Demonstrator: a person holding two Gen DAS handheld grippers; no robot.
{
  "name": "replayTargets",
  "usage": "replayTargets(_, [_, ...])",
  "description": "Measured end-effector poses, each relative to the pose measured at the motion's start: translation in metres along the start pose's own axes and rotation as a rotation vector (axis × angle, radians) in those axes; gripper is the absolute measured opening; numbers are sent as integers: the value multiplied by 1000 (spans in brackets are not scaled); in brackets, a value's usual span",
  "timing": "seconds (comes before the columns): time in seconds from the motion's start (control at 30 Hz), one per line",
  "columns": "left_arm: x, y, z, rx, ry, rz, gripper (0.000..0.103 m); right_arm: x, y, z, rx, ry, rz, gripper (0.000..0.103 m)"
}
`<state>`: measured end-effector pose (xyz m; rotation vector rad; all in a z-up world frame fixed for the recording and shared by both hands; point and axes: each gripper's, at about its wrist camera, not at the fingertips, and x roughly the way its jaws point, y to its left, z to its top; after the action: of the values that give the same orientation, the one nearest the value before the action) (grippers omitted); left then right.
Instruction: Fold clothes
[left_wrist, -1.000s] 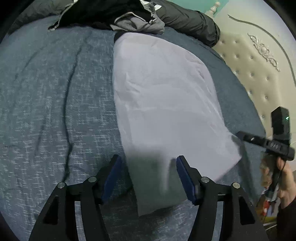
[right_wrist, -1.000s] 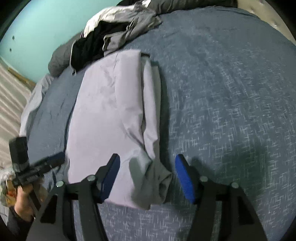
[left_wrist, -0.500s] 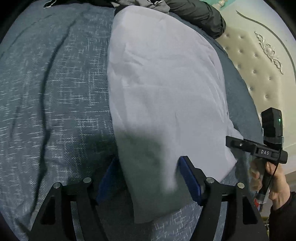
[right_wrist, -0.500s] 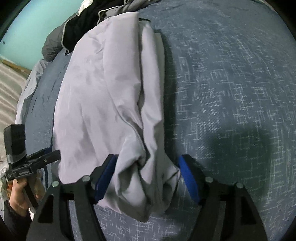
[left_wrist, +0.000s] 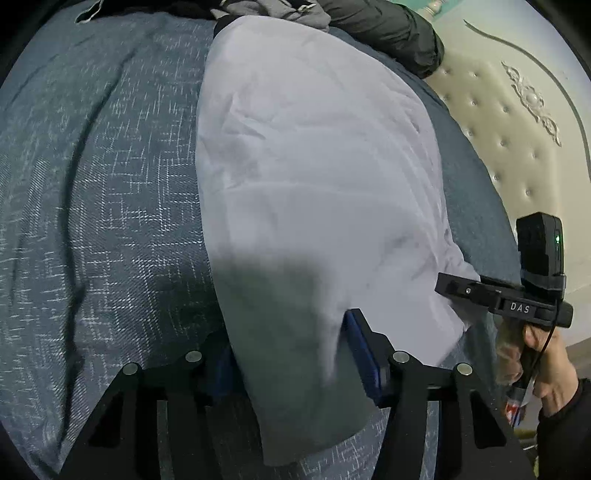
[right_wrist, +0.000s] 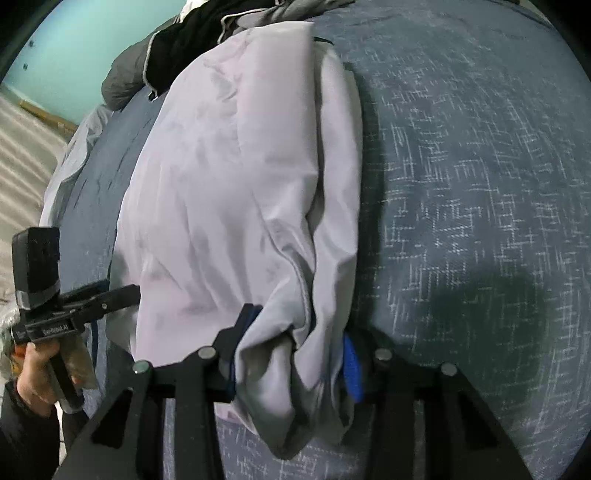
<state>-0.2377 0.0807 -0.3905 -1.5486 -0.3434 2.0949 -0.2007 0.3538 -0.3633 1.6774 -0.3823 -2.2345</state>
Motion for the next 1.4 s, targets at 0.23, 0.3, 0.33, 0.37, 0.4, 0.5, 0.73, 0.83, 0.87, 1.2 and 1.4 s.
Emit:
replayTargets(0.23, [-2, -15, -3, 64, -40, 37, 54, 0, 14, -5, -14, -41, 2, 34])
replayTargets(0.3, [-6, -20, -4, 82, -57, 47, 43, -10, 18, -9, -29, -72, 12, 22])
replayTargets(0.33, [-9, -24, -5, 92, -66, 52, 35, -14, 21, -11, -38, -86, 15, 18])
replayTargets(0.37, [-14, -28, -5, 103, -78, 59, 33, -19, 25, -12, -48, -100, 17, 16])
replayTargets(0.4, [-17, -33, -5, 113, -88, 68, 30, -24, 29, -13, -58, -114, 20, 15])
replayTargets(0.5, [-31, -53, -11, 146, -124, 93, 27, -33, 36, -6, -75, -147, 21, 13])
replayTargets(0.73, [-60, -82, 11, 195, -184, 96, 26, -69, 20, 24, -104, -218, 26, 12])
replayTargets(0.83, [-68, -98, 28, 220, -206, 96, 26, -94, 12, 32, -123, -249, 15, 11])
replayTargets(0.87, [-71, -104, 27, 229, -212, 95, 26, -103, 10, 30, -132, -260, 9, 11])
replayTargets(1.2, [-86, -185, 54, 314, -264, 56, 26, -177, -14, 36, -157, -356, -49, 11])
replayTargets(1.4, [-70, -254, 69, 370, -264, 17, 26, -229, -54, 35, -141, -410, -91, 11])
